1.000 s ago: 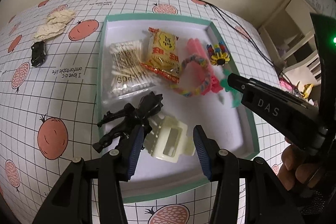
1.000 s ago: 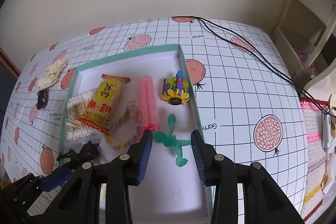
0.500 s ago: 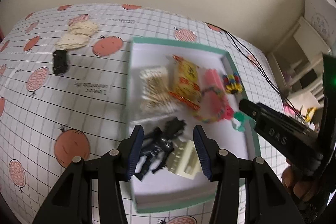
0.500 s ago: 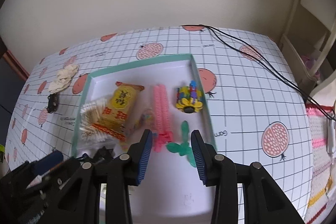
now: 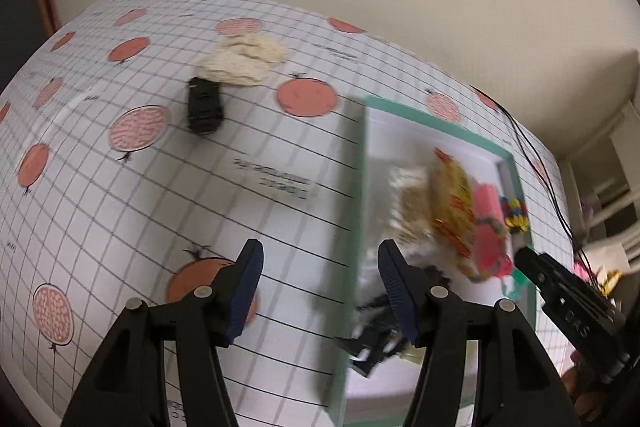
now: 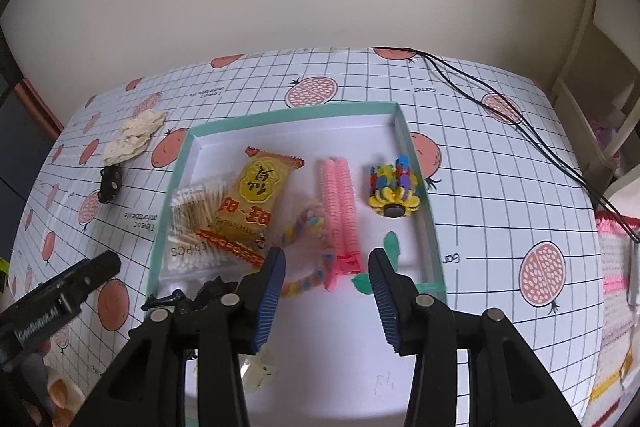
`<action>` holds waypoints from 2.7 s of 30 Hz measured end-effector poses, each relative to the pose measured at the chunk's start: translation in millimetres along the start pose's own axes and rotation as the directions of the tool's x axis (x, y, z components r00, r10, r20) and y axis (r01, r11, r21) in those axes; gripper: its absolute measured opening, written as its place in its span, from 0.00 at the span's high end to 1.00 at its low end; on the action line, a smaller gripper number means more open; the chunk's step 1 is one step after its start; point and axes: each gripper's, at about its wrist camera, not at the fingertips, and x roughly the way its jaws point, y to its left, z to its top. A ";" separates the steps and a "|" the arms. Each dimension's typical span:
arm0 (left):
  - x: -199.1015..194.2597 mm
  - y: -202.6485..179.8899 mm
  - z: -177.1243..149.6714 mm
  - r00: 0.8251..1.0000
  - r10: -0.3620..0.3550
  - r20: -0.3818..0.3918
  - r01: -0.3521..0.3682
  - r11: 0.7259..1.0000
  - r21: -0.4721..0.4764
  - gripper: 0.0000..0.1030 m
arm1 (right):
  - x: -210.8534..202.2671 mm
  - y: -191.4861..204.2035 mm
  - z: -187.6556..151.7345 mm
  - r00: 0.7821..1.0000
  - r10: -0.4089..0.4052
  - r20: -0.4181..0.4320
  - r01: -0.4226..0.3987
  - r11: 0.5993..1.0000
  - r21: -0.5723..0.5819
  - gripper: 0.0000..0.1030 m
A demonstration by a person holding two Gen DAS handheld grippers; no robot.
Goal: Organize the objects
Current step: 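Withdraw both open tools from the tray toward the black car and lace cloth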
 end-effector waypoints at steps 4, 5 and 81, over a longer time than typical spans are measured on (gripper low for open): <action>-0.5 19.6 4.0 0.999 0.038 0.016 -0.037 0.999 -0.039 0.29 | 0.6 11.3 0.4 1.000 0.006 0.008 -0.006 0.999 -0.039 0.46; 0.4 22.2 4.8 0.999 0.041 0.016 -0.040 0.998 -0.048 0.28 | 0.1 15.4 0.2 1.000 0.009 0.013 -0.008 0.998 -0.055 0.44; 87.2 113.4 105.3 0.991 0.088 0.102 -0.075 0.989 -0.125 0.00 | 76.9 137.9 104.4 0.988 0.124 0.093 -0.116 0.989 -0.088 0.01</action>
